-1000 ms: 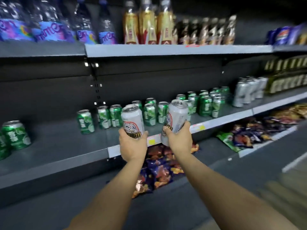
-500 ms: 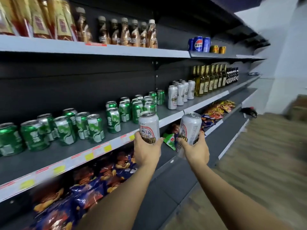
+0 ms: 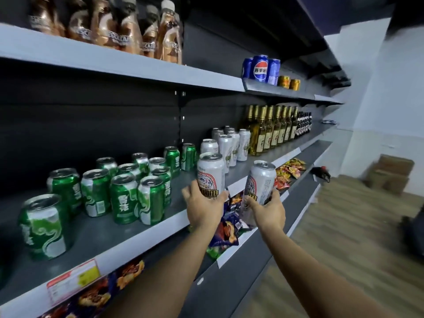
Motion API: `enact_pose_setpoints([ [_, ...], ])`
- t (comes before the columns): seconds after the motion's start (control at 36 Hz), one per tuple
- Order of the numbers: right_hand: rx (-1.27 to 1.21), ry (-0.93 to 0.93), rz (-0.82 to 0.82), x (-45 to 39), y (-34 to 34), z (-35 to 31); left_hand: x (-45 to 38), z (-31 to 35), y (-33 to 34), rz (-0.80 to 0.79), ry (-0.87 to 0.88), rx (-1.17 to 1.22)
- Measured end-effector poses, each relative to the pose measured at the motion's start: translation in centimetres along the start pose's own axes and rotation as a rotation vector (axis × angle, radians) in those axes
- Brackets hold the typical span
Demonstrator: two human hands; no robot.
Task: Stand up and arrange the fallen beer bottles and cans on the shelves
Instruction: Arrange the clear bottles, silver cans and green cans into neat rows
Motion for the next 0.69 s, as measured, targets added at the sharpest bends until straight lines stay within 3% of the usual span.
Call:
enact_pose_setpoints([
  [0.17,-0.066,0.017,0.024,-8.1,2.2,0.8,-4.3,0.2,6.4,-0.037,0.014,0.006],
  [0.39,-0.108,-0.016,-0.025,-19.6,5.4,3.1,-9.4,0.0,16.5,0.032,0.019,-0.035],
  [0.69,-0.090,-0.105,-0.225,-35.0,9.7,4.6,-16.2,1.7,28.8,0.162,-0.087,-0.190],
])
Point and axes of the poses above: each hand's wrist, its own x-axis away from the middle knuckle, its own y-axis out of the palm, z = x × y, the point moved 2 cm from there along -x, towards the middle knuckle, and after that the axes turned 1 degree about z, right-handed, at the moved point
